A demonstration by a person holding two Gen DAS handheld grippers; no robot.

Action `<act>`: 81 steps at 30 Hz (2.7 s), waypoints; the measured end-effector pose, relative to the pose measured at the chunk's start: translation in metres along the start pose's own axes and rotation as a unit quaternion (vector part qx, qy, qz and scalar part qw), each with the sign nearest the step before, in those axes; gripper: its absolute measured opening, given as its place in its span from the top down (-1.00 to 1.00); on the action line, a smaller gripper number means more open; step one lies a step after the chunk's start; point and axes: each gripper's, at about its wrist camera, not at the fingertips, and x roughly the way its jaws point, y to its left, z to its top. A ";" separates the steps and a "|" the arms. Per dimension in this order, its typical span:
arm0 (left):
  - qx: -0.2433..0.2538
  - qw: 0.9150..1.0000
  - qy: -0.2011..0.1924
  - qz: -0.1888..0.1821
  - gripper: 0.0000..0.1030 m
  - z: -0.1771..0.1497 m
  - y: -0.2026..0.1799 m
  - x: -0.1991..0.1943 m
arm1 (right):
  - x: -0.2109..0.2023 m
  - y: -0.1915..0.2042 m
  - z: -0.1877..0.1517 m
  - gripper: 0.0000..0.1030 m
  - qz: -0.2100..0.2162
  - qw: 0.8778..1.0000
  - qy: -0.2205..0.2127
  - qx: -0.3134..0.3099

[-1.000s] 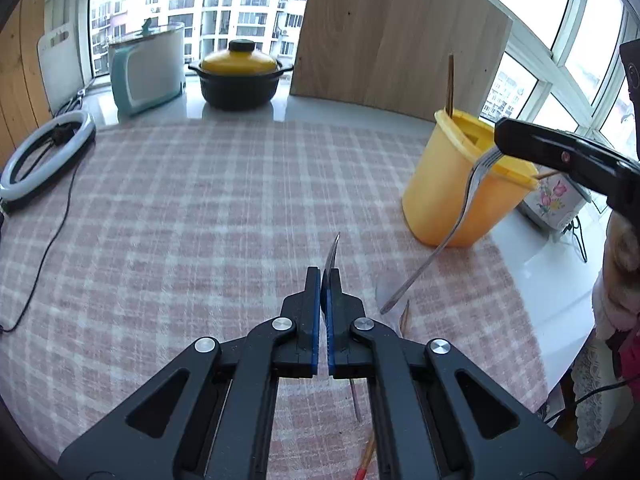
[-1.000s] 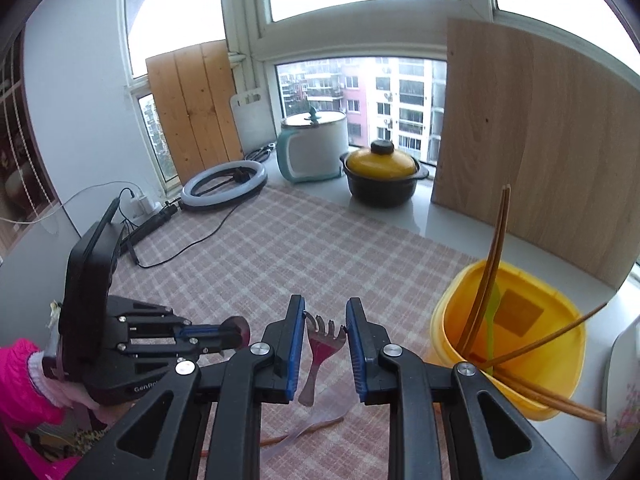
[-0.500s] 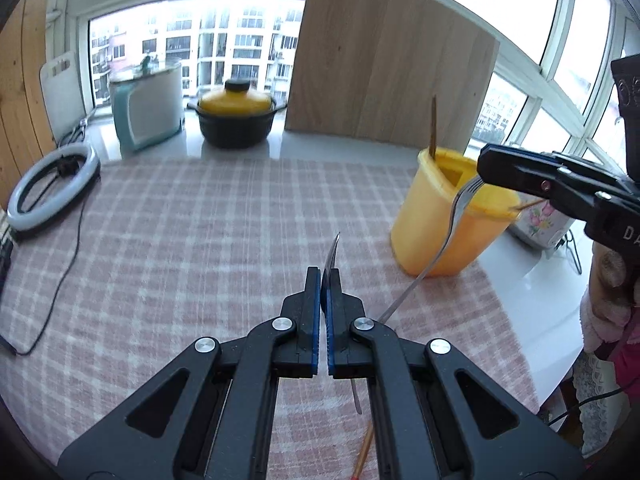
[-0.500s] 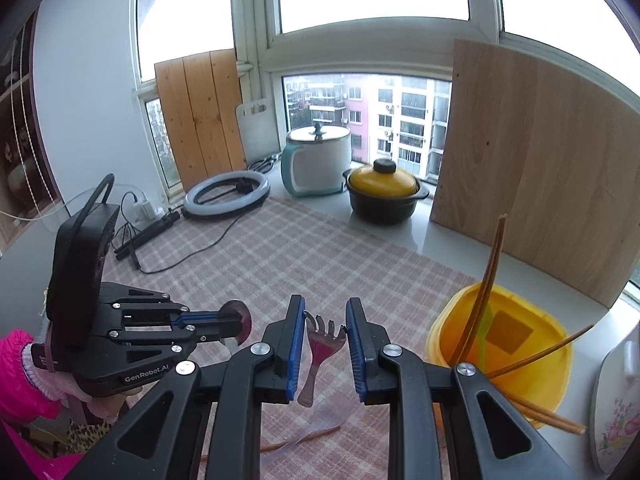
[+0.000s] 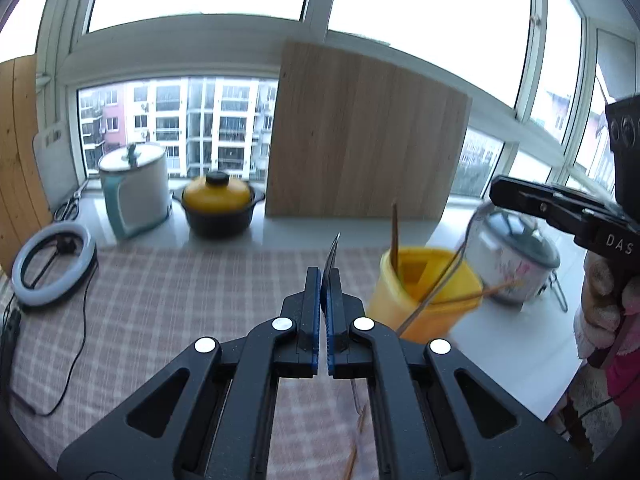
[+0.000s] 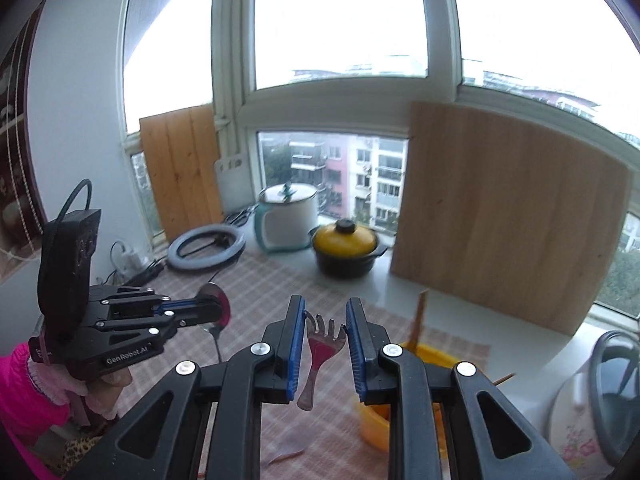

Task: Organize utensils
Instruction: 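Carry the spoon with the left tool while the right tool carries the fork to the container, then lower the metal spoon into the container and open the left tool while the right tool releases the fork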

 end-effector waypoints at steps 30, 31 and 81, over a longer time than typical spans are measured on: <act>0.034 0.999 -0.017 -0.019 1.00 0.055 -0.093 0.105 | -0.002 -0.123 -0.018 0.62 -0.077 0.995 0.040 0.044; 0.035 0.999 -0.014 -0.017 1.00 0.052 -0.095 0.109 | 0.001 -0.124 -0.021 0.62 -0.075 0.995 0.043 0.045; 0.014 0.999 0.047 -0.019 0.31 0.009 -0.080 0.111 | 0.018 -0.131 -0.045 -0.01 -0.072 0.989 0.079 0.101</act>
